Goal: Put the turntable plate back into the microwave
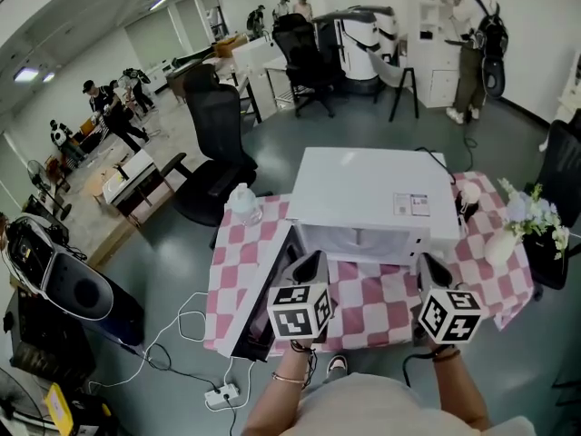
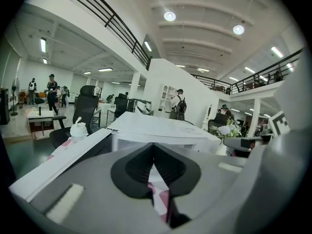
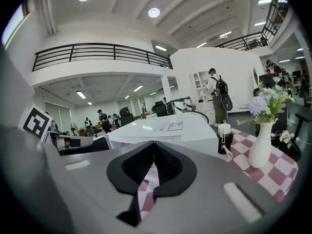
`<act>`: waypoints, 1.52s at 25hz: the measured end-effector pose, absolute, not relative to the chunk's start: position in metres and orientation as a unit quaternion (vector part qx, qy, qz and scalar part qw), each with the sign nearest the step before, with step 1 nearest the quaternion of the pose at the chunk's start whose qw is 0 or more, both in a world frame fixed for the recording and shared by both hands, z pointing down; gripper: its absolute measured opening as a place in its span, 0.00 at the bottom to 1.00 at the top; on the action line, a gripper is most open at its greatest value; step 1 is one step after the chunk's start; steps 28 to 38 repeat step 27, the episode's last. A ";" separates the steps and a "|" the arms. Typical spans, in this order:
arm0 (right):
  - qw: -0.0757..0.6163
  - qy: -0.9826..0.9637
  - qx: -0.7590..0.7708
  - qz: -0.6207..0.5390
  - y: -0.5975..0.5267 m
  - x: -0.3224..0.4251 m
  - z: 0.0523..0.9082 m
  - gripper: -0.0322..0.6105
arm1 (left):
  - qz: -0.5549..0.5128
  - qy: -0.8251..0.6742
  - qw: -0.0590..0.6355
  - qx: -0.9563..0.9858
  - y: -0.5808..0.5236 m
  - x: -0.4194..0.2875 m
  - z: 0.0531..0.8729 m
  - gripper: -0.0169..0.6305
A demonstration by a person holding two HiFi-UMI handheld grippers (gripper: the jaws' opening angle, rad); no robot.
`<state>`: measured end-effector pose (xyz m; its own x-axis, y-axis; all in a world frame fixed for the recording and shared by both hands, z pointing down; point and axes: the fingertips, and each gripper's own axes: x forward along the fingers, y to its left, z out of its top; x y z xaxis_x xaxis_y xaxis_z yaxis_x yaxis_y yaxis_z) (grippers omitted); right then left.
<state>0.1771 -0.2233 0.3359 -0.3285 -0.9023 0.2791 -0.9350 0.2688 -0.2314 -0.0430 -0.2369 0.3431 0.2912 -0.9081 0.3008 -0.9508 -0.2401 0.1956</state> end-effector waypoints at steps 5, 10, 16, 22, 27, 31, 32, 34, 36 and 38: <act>0.039 -0.791 0.586 0.168 -0.224 0.183 0.331 0.06 | 0.065 -0.592 0.176 0.784 -0.243 -0.041 0.346 0.02; 0.038 -0.790 0.586 0.177 -0.229 0.185 0.332 0.06 | 0.068 -0.590 0.178 0.784 -0.248 -0.038 0.349 0.02; 0.041 -0.790 0.584 0.181 -0.229 0.187 0.338 0.06 | 0.070 -0.598 0.183 0.778 -0.250 -0.040 0.357 0.02; 0.048 -0.789 0.583 0.186 -0.232 0.187 0.340 0.06 | 0.075 -0.599 0.188 0.774 -0.252 -0.041 0.362 0.02; 0.049 -0.786 0.586 0.190 -0.233 0.188 0.343 0.06 | 0.085 -0.599 0.187 0.774 -0.256 -0.041 0.364 0.02; 0.049 -0.786 0.586 0.190 -0.233 0.188 0.343 0.06 | 0.085 -0.599 0.187 0.774 -0.256 -0.041 0.364 0.02; 0.049 -0.786 0.586 0.190 -0.233 0.188 0.343 0.06 | 0.085 -0.599 0.187 0.774 -0.256 -0.041 0.364 0.02; 0.049 -0.786 0.586 0.190 -0.233 0.188 0.343 0.06 | 0.085 -0.599 0.187 0.774 -0.256 -0.041 0.364 0.02; 0.049 -0.786 0.586 0.190 -0.233 0.188 0.343 0.06 | 0.085 -0.599 0.187 0.774 -0.256 -0.041 0.364 0.02; 0.049 -0.786 0.586 0.190 -0.233 0.188 0.343 0.06 | 0.085 -0.599 0.187 0.774 -0.256 -0.041 0.364 0.02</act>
